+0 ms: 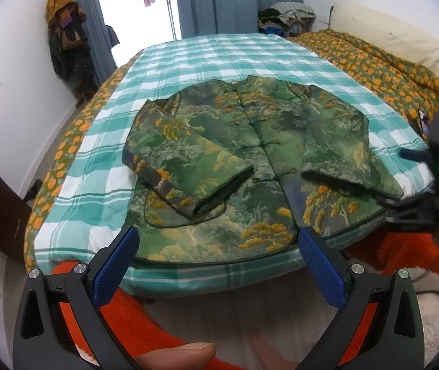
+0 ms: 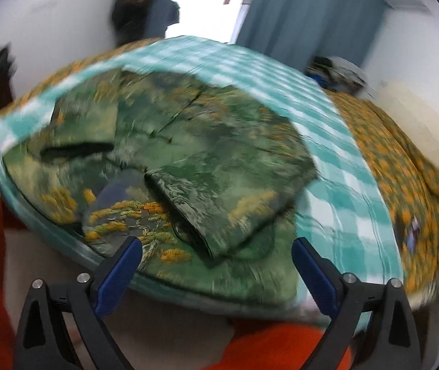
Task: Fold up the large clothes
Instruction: 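Grasp the folded sleeve with the right gripper and pull it outward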
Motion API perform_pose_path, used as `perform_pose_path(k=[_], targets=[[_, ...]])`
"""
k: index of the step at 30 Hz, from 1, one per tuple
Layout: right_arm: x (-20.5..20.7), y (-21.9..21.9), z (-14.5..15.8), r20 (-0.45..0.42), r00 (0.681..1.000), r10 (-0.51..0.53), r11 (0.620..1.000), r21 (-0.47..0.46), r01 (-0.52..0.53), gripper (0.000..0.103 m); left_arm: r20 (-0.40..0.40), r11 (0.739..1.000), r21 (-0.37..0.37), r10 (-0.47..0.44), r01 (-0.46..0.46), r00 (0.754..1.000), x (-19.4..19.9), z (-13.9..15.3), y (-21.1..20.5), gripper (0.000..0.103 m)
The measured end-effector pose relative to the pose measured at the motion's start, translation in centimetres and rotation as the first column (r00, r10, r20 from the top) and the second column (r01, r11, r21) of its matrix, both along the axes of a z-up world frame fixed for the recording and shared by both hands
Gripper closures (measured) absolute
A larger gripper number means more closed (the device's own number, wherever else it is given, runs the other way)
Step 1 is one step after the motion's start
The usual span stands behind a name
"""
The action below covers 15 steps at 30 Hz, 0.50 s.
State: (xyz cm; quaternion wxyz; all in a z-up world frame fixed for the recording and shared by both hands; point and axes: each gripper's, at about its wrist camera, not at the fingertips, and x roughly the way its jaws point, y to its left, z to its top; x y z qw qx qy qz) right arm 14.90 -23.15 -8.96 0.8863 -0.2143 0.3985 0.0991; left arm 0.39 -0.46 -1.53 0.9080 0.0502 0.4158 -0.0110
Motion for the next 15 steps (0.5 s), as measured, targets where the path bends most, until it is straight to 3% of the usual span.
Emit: perform_pose_path(k=[4, 7, 9, 11, 12, 13, 14, 15], targets=[[4.4, 2.0, -3.5, -0.044, 0.99, 0.132, 0.989, -0.056, -0.135, 0.004, -0.001, 1.0, 0.007, -0.001, 0.001, 1.0, -0.1, 0.2, -0.1, 0.0], [7.8, 2.3, -7.1, -0.115, 0.984, 0.134, 0.983, -0.115, -0.147, 0.005, -0.011, 1.0, 0.008, 0.003, -0.003, 1.0, -0.2, 0.2, 0.1, 0.0], [9.3, 1.8, -8.4, -0.166, 0.979, 0.119, 0.987, -0.089, -0.135, 0.014, -0.021, 1.0, -0.008, 0.006, -0.006, 1.0, -0.2, 0.2, 0.6, 0.0], [9.7, 1.3, -7.9, -0.205, 0.972, 0.112, 0.994, 0.023, -0.11, 0.048, -0.035, 1.0, -0.024, 0.018, -0.019, 0.999, 0.0, -0.1, 1.3, 0.0], [9.4, 1.1, -7.1, -0.203, 0.973, 0.112, 0.993, 0.064, -0.101, 0.058, -0.04, 0.999, -0.03, 0.023, -0.025, 0.999, 0.2, -0.2, 1.5, 0.0], [9.1, 1.0, -6.4, -0.193, 0.975, 0.113, 0.992, 0.083, -0.099, 0.079, -0.045, 0.999, -0.039, 0.025, -0.027, 0.999, 0.4, -0.3, 1.7, 0.0], [8.6, 1.0, -5.6, -0.166, 0.981, 0.103, 0.993, 0.081, -0.09, 0.092, -0.05, 0.999, -0.045, 0.027, -0.029, 0.998, 0.7, -0.5, 1.9, 0.0], [8.1, 0.7, -4.4, -0.139, 0.986, 0.094, 0.992, 0.096, -0.081, 0.092, -0.054, 0.999, -0.043, 0.029, -0.032, 0.998, 0.9, -0.6, 1.9, 0.0]])
